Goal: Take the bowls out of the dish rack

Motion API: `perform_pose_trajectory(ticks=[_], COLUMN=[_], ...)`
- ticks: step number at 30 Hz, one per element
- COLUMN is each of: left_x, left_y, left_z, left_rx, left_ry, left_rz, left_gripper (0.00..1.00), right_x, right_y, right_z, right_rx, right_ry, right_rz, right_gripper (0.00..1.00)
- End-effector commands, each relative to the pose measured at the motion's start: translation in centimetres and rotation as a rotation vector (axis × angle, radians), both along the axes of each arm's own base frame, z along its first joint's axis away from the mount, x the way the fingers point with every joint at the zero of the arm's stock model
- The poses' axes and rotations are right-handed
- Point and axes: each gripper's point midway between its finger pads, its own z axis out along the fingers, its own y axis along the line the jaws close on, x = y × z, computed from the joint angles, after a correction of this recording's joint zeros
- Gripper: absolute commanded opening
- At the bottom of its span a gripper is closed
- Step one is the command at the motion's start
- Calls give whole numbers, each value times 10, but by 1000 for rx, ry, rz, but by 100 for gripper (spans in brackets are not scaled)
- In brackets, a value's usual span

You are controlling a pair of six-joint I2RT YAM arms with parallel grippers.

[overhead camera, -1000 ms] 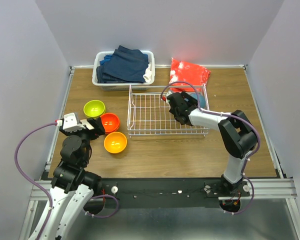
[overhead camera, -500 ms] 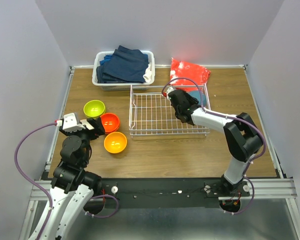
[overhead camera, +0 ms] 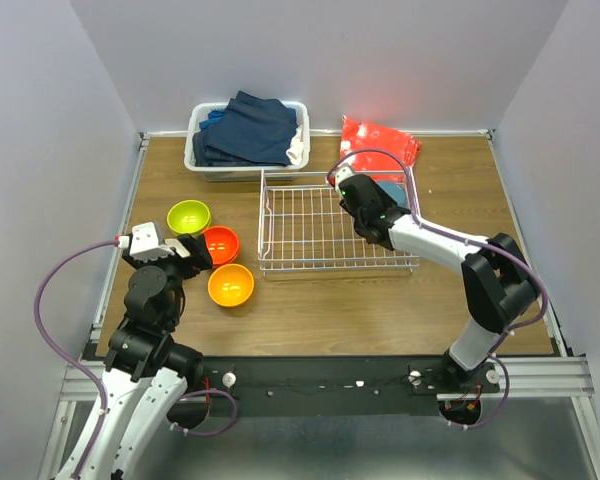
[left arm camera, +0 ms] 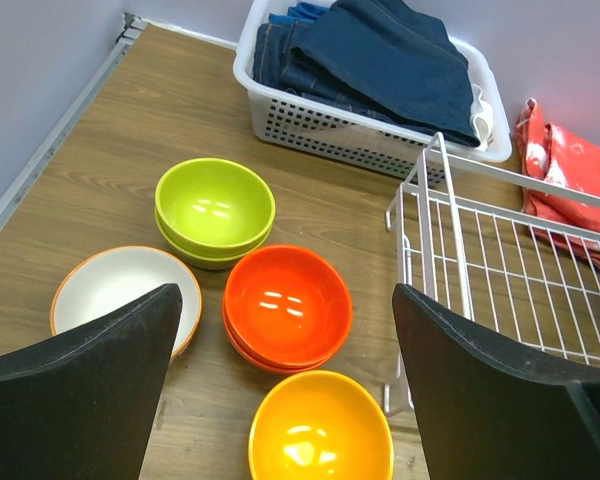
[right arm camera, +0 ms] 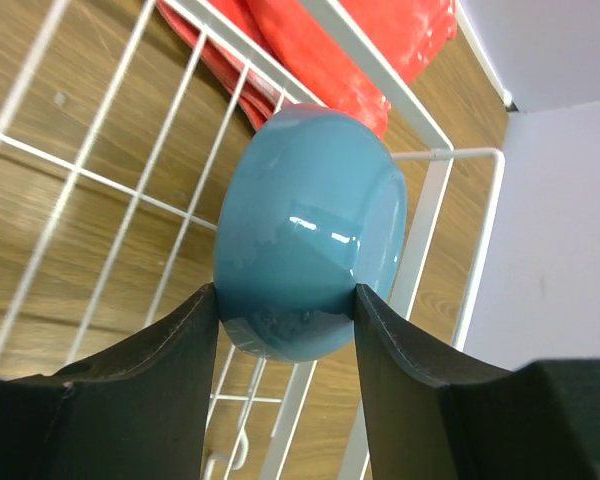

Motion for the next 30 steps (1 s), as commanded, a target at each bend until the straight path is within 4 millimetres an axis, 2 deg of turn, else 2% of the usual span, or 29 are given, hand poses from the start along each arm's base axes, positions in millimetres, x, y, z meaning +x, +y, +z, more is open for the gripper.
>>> perform_pose_trajectory(ticks=[1,5,9,12,14,15,17,19,20,22,23,25,30], left_x=[2,3,6,8,10,10,12,14,15,16,17,19,24], left_y=[-4,-6,-18,-31,-39,-42,-47,-56,-59,-69,-72,-79,-90], left_z=[-3,-4,-4,-1,3,3,5,6,6,8,9,13,19], left_rx=[-1,-2,-5,-11,-10,-10,-10,-15,-16,-28,-33,-53,-84], left_ry=[14,17,16,0,-13,-15,-22,-26,-27,-30,-34,-43,-62], left_rz=[-21,-33,-100,-170,-217,-232,-259,-305,-323,-368,-382,-413,-456], left_gripper=[95,95,95,95,95,95,95,95,96,96,97,98,99], right_x=[1,-1,-6,-11,-19,-21,-31,-42,-48,-63,-69,-84,-111], right_y=[30,41,60,81,98,105,122,140,146,163,168,182,201], right_z=[42,60,82,99,103,114,120,138,138,157,157,169,183], right_rx=[204,310,490,649,742,809,896,1023,1059,1177,1208,1304,1487], right_ry=[-70,-94,-121,-129,-101,-117,-85,-70,-46,-20,3,49,136], right_rz=[42,61,96,154,219,239,312,386,417,508,535,618,744], right_gripper=[31,30,28,28,29,28,28,28,28,28,28,29,28])
